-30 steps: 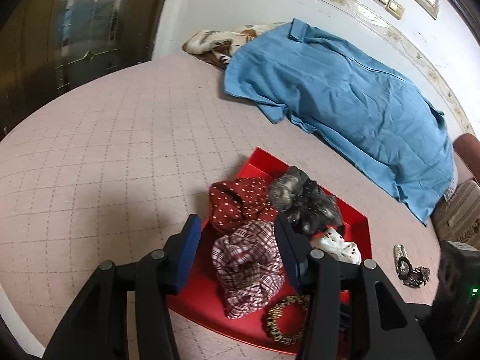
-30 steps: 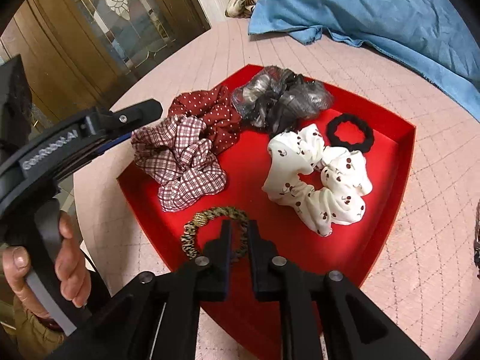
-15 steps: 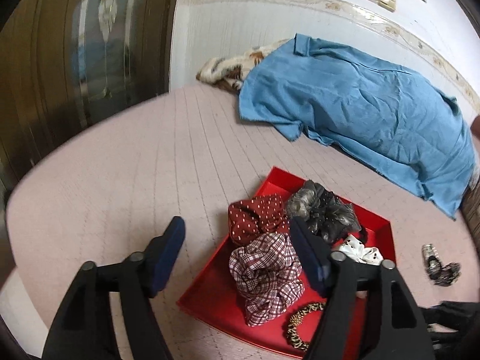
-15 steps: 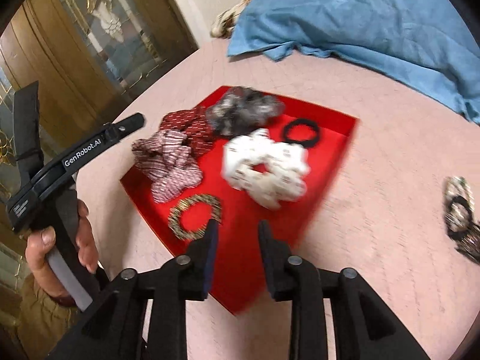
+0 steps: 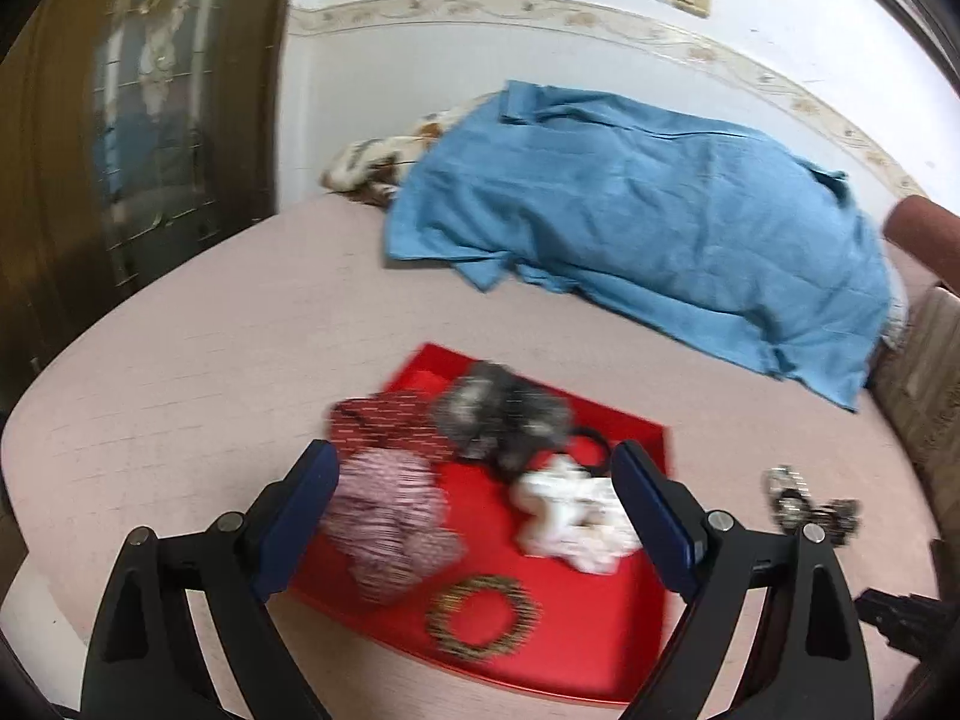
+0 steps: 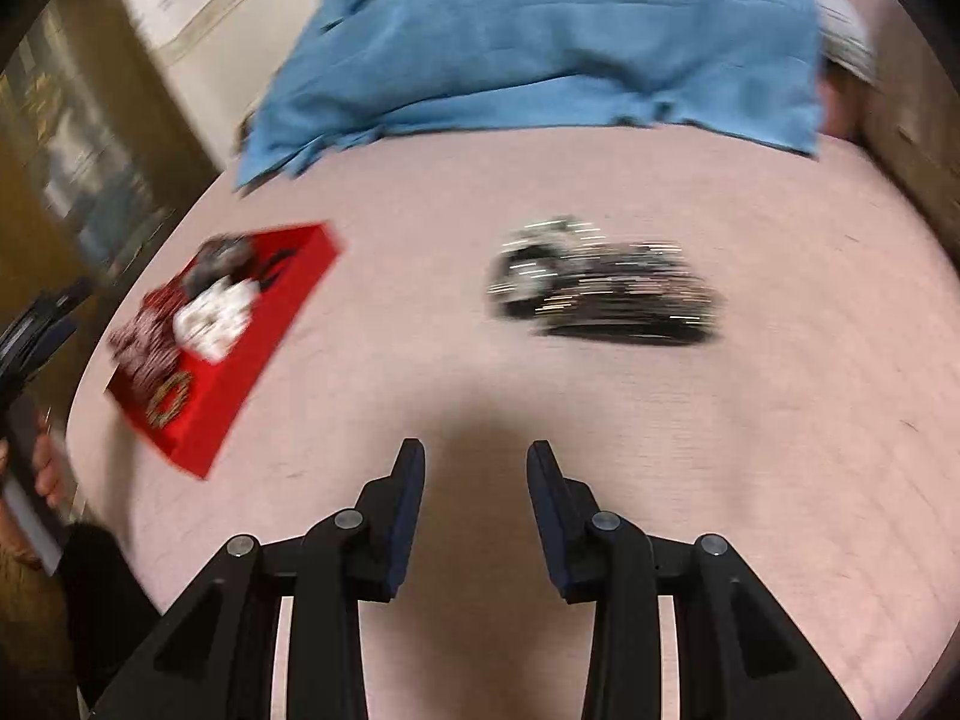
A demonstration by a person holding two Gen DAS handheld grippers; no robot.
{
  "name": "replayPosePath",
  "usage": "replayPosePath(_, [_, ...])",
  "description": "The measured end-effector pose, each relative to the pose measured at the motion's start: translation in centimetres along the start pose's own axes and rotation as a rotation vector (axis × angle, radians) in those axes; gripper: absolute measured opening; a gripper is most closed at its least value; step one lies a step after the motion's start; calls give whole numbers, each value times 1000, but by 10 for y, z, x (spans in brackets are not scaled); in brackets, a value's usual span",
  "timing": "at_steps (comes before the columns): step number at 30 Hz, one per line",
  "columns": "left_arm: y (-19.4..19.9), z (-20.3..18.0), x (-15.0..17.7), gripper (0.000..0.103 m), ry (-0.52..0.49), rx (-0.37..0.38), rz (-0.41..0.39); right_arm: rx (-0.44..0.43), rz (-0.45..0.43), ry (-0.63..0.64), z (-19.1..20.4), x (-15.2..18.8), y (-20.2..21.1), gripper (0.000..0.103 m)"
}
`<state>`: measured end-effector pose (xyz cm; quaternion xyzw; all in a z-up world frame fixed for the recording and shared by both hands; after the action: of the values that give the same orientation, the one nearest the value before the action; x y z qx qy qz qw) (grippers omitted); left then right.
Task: Organize jewelry
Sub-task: 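Move both tools back to the remaining bracelets and clips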
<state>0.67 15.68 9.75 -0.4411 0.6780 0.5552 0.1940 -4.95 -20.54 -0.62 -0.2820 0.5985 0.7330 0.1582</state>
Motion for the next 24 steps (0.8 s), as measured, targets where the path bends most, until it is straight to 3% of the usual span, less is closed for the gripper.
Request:
replayPosePath(9, [-6,-125,30,91,-151,188,137,59,-100,-135,-73,-6,21,39])
replayPosePath(16, [-60,-202,84,91,-198,280,350,15,-137,-164,-103,-29,11,43])
replayPosePath(21, [-113,-225,120,55,-163,289,518,-61,-94,-141,-117,-68,-20,43])
replayPosePath(24, [-140,-234,140,52,-167,262,566,-113,-37,-101,-115,-88,-48,43])
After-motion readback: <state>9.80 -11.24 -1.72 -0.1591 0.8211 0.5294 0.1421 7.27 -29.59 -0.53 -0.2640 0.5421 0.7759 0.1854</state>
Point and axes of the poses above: each gripper's, at about its wrist camera, not at the fingertips, and y roughly against the way its jaws point, z to its left, x to its underside, the point moved 8 cm from there along -y, roughly the way its jaws point, and after that the axes turned 12 degrees about y, right-handed, at the moved point
